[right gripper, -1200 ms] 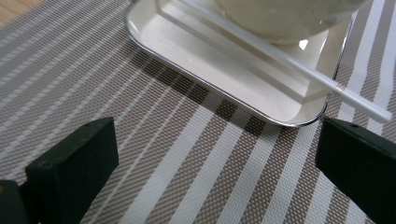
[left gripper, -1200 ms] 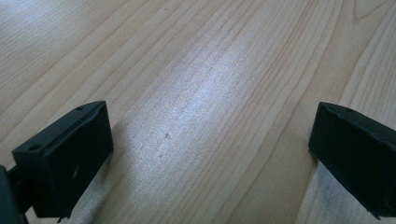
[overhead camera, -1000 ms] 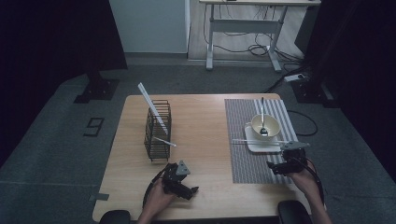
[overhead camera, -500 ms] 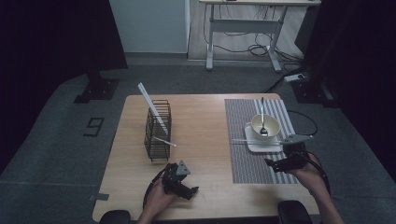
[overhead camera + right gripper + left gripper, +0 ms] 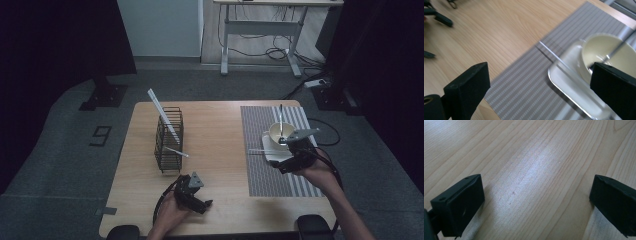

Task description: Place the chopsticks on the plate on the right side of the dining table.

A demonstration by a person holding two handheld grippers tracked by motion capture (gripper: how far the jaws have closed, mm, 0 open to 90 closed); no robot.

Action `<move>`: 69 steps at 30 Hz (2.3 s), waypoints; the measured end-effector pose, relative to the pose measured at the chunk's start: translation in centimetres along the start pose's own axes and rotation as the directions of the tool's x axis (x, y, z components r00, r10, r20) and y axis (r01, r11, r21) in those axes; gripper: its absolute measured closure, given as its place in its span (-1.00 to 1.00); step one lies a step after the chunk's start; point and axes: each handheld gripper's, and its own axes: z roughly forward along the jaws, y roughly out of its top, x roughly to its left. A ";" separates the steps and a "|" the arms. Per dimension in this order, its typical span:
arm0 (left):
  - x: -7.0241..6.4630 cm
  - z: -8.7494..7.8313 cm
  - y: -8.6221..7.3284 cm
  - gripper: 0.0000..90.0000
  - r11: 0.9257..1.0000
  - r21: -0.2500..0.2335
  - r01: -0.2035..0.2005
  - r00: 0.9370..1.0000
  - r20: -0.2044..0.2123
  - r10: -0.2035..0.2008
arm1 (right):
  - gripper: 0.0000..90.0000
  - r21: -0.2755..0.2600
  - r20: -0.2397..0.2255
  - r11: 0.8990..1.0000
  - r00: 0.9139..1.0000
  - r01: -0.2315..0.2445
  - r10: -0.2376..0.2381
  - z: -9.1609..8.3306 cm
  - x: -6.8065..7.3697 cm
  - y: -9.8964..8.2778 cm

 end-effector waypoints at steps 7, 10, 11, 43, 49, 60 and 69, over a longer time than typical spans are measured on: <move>0.0 0.0 0.0 -1.00 1.000 0.000 0.000 1.000 0.000 0.000 | -0.97 -0.004 -0.061 0.999 0.997 0.041 -0.042 1.0 1.2 3.3; 0.0 0.0 0.0 -1.00 1.000 0.000 0.002 1.000 0.000 -0.002 | -0.97 -0.011 -0.090 0.998 0.994 0.054 -0.055 1.4 1.6 4.4; 0.0 0.0 0.0 -1.00 1.000 0.000 0.001 1.000 0.000 -0.001 | -0.97 -0.014 -0.100 0.998 0.993 0.055 -0.056 1.6 1.7 4.7; 0.0 0.0 0.0 -1.00 1.000 -0.002 0.003 1.000 -0.003 -0.003 | -0.90 -0.093 -0.363 0.970 0.899 0.226 -0.244 7.2 9.6 13.6; 0.0 0.0 0.0 -1.00 1.000 -0.002 0.003 1.000 -0.002 -0.003 | -0.87 -0.099 -0.380 0.964 0.886 0.248 -0.266 8.0 10.9 14.7; -0.1 0.0 0.0 -1.00 1.000 -0.002 0.005 1.000 -0.004 -0.005 | -0.67 -0.104 -0.417 0.949 0.853 0.297 -0.313 9.3 13.6 16.2; -0.1 0.0 0.0 -1.00 1.000 -0.001 0.005 1.000 -0.003 -0.005 | -0.30 -0.087 -0.408 0.943 0.851 0.322 -0.329 10.8 15.2 16.7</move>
